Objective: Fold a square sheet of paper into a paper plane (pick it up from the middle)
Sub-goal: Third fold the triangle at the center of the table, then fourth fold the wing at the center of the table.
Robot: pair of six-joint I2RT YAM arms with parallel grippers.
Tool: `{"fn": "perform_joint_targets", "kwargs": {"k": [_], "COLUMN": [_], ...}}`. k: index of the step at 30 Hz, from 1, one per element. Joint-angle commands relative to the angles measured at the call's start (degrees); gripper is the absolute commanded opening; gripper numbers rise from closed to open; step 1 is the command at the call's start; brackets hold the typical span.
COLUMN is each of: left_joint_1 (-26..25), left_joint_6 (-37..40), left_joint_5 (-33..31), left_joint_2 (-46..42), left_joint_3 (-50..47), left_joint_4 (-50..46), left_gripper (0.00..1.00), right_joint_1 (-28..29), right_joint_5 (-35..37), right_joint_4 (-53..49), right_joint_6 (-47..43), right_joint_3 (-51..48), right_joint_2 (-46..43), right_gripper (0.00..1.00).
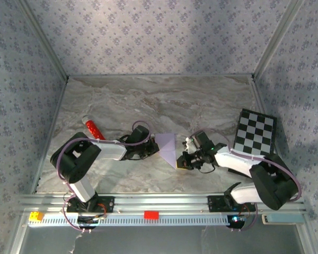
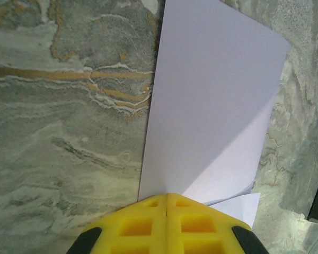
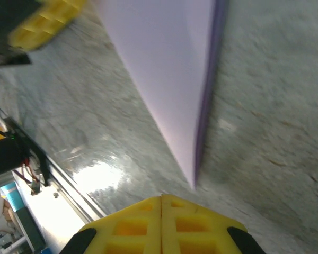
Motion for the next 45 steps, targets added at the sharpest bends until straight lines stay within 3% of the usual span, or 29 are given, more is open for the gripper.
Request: {"fn": "perform_joint_targets", "kwargs": {"k": [1,5,10,16,19,29,34,45], "left_joint_1": [-0.2,-0.3,-0.3,-0.6,-1.7,-6.5,-4.9,1.3], "left_joint_6": [-0.7,-0.7,-0.8,3.4,5.2,2.8,1.3,2.3], "left_joint_5": [-3.0,-3.1,-2.5,-3.6,-4.4,-1.5,-3.3,-0.9], "left_joint_2": [0.3,0.2,-1.6,-7.0,-7.2,0.6,2.1,-2.6], "left_joint_3": [-2.1,-2.0,-0.7,3.5,6.3,7.0,4.1,-1.5], "left_joint_4": [-5.7,-5.8,-5.8,-10.4,-14.2,-6.3,-5.6,-3.2], "left_gripper": [0.02,0.02,0.05,0.17,0.17,0.12,0.1,0.13], "right_joint_1": [-0.2,-0.2,-1.0,-2.4,-2.6,-3.6,-3.7,-3.9], "right_joint_5": [0.1,-3.7,-2.3,-2.4,-2.0,-1.4,-1.5,-1.6], "right_joint_4": [1.9,5.0,4.5,5.3,4.2,3.3,2.6,0.8], "right_joint_6": [-1.0,-0.6,-3.8,-4.7,-5.1,-5.2,-5.5,-7.5], "right_joint_3": [3.4,7.6,5.9,2.1,2.8,3.1,3.1,3.4], "right_joint_2": [0.9,9.5,15.7,15.0,14.5,14.3,14.5,14.9], "right_gripper": [0.08,0.08,0.05,0.04,0.04,0.04,0.03,0.02]}}
